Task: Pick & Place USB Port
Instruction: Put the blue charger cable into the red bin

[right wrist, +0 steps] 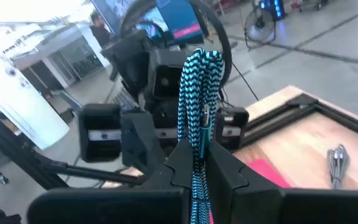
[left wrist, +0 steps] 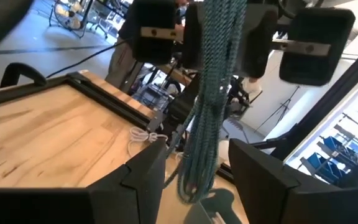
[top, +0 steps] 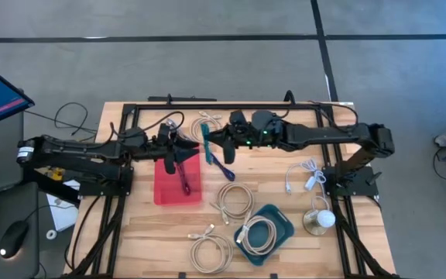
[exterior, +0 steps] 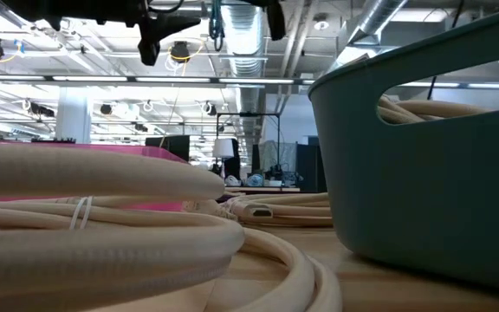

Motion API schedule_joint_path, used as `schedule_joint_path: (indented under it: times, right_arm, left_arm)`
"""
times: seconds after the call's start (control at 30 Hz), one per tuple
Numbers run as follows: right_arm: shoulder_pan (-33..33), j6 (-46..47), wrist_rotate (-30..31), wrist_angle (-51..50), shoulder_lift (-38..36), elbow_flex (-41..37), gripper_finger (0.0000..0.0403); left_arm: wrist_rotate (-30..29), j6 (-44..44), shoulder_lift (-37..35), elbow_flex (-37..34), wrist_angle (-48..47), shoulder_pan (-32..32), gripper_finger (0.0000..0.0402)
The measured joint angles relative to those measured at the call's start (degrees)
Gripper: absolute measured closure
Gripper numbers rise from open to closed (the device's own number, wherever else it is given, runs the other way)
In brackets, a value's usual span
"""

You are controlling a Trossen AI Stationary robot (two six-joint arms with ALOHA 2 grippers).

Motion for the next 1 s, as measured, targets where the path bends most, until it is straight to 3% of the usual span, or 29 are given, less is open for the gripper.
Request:
schedule_joint_path:
  times: [0.23, 0.5, 0.9, 1.0]
  right_arm:
    - [0.0, -3.0, -1.1, -3.6, 6.9, 9.3, 0.0392]
    - [-0.1, -3.1, -2.4, -5.7, 9.5, 13.0, 0.0392]
    - [-0.6, -3.1, -2.6, -5.9, 9.1, 13.0, 0.0392]
    - [-0.7, -3.1, -3.7, -5.9, 9.1, 13.0, 0.0380]
  left_arm:
    - [0.0, 0.0, -0.1, 0.0, 0.9, 0.0, 0.0226]
    - [0.0, 0.1, -0.1, 0.0, 1.1, 0.0, 0.0240]
    - [0.0, 0.1, -0.1, 0.0, 1.3, 0.0, 0.0364]
    - [0.1, 0.1, -0.1, 0.0, 1.3, 0.0, 0.0375]
